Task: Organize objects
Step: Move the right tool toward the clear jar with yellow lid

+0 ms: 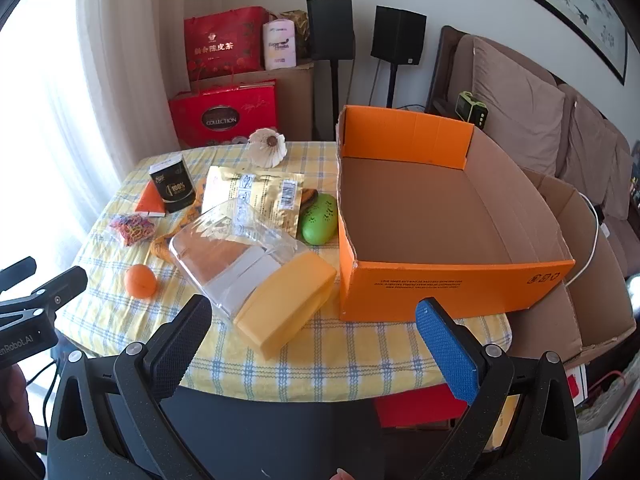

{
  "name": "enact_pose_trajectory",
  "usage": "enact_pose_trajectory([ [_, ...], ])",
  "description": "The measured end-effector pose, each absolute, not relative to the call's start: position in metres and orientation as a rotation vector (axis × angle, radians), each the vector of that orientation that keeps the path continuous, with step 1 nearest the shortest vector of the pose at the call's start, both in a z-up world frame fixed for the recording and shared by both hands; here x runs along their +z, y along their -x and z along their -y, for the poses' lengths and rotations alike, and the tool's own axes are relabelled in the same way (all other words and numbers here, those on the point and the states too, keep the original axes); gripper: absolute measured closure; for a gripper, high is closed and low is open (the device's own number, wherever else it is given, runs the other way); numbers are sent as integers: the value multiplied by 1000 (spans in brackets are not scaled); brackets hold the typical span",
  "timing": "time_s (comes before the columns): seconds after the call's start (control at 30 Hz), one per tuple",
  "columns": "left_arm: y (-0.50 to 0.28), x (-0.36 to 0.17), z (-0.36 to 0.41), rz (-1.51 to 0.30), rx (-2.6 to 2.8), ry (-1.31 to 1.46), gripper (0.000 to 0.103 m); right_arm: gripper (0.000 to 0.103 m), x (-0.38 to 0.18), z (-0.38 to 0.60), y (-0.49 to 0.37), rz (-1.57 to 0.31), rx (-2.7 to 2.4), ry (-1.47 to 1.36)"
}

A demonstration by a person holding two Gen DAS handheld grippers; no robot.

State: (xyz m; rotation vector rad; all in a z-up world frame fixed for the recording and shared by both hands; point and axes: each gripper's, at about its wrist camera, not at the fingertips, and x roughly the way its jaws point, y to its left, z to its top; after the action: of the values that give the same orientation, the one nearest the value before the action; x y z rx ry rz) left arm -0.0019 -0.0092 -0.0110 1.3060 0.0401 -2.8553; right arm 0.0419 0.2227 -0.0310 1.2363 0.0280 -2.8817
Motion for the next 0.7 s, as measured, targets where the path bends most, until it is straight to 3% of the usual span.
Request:
enact_pose_trajectory([
  [0.7, 4, -20, 6, -8, -2898, -1336, 0, 0, -36, -222, -43, -28, -2857, -1227],
])
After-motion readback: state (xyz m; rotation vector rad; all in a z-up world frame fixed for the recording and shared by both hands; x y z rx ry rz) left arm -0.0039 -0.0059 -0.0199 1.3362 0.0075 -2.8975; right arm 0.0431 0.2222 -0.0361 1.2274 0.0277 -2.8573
